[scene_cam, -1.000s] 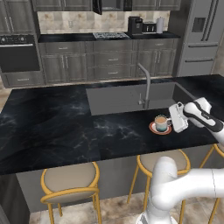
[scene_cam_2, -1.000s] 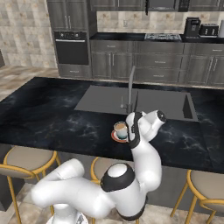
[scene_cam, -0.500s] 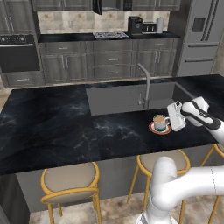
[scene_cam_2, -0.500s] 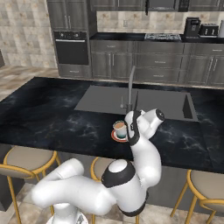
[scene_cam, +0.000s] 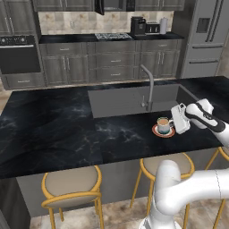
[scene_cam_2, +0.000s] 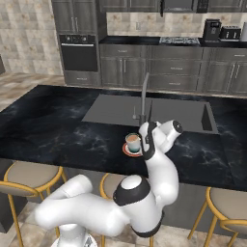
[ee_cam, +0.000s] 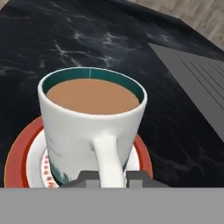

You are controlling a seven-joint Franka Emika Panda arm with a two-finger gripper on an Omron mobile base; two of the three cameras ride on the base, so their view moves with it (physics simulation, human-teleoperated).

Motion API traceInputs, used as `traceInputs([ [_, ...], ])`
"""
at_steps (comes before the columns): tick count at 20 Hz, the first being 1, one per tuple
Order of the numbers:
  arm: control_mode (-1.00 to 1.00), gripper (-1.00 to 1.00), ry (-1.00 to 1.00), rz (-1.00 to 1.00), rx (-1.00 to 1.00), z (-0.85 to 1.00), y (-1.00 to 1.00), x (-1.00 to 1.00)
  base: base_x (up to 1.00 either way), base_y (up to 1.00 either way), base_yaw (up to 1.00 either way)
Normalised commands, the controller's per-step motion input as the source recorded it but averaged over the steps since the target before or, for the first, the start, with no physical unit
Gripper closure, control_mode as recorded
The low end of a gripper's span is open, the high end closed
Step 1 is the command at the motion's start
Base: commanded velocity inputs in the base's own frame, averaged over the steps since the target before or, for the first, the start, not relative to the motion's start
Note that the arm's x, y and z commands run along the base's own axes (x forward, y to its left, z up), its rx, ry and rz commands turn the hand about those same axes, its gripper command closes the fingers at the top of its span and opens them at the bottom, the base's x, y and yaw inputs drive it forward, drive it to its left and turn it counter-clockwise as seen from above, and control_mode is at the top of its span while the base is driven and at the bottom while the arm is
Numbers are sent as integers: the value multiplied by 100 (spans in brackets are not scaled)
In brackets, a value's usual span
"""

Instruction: Pick the cup of tea, navigate to the dining table, and place it on the saucer.

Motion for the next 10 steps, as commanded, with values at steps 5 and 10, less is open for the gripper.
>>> traceInputs([
  [5, -100, -100, 0, 0, 0, -5, -2, -2, 0, 0, 0],
  [10, -100, -100, 0, 0, 0, 8, -13, -6, 0, 0, 0],
])
